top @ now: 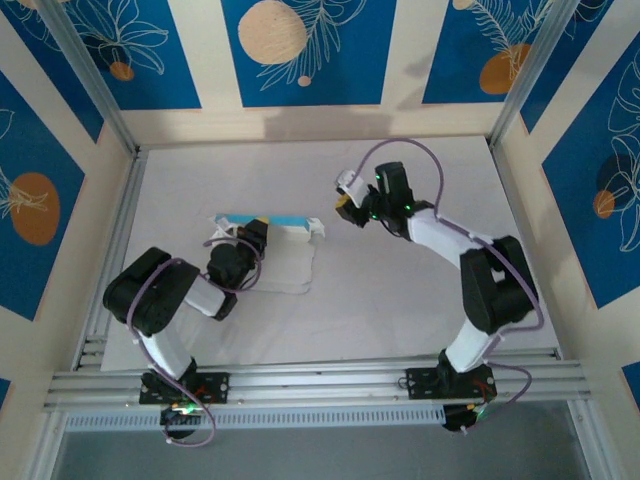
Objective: Fold the paper box
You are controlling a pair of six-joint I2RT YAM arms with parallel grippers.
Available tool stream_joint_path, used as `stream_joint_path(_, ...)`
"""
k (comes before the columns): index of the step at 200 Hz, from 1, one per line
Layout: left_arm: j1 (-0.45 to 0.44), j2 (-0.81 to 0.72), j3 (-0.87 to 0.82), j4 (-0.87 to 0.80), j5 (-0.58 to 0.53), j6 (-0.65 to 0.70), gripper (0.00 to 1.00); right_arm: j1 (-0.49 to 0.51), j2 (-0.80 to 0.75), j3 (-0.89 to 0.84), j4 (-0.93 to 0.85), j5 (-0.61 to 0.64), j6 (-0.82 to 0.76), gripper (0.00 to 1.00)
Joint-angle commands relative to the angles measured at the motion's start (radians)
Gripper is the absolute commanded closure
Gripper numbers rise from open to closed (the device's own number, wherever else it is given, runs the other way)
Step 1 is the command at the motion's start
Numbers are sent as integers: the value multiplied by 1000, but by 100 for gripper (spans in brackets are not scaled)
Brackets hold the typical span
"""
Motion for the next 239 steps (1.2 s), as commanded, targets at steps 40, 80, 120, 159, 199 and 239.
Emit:
stream_joint_path(40,-9,-123,67,-348,-43,-17,100,56,158,76,-79,47,-43,78)
stream_joint_path(80,-9,-138,84,-381,-54,8,100,115,161,42,-77,30,-141,77)
stream_joint_path(120,-9,-65,59,-280,-47,-28,100,135,146,25,-51,20,-143,77)
stream_joint_path(159,-9,-73,60,-292,-46,-23,100,173,139,15,-10,28,-155,74)
stream_joint_path(199,-9,-59,62,-280,-43,-25,100,202,136,35,9,38,-140,74)
stream_joint_path(239,-9,-31,61,-256,-42,-45,100,215,151,91,-36,17,-120,72)
